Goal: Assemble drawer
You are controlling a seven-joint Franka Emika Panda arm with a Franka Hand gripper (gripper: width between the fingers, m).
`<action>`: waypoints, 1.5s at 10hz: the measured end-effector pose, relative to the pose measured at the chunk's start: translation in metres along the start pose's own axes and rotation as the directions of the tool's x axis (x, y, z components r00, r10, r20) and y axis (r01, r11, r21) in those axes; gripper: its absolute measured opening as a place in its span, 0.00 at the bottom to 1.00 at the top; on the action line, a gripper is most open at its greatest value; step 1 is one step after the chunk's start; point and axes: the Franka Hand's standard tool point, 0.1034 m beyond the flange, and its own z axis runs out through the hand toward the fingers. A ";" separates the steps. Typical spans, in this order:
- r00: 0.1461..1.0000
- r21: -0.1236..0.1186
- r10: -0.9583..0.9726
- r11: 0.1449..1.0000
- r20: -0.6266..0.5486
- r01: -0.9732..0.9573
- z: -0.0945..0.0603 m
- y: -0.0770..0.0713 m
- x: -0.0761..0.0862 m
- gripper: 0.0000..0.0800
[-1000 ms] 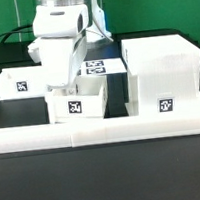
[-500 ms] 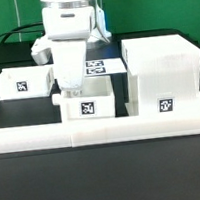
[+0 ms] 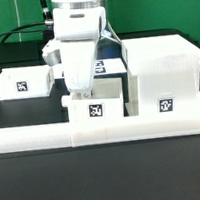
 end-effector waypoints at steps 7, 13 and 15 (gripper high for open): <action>0.998 -0.008 -0.057 0.998 0.005 0.057 0.005 -0.001 0.016 0.05; 0.999 -0.005 -0.047 0.999 0.016 0.047 0.008 -0.004 0.038 0.05; 0.999 -0.023 -0.030 0.999 0.018 0.030 0.007 -0.003 0.039 0.05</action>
Offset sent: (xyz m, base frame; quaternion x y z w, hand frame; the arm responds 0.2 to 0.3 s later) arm 0.0088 0.0172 -0.0021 -0.0118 -0.0076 -0.0480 0.9988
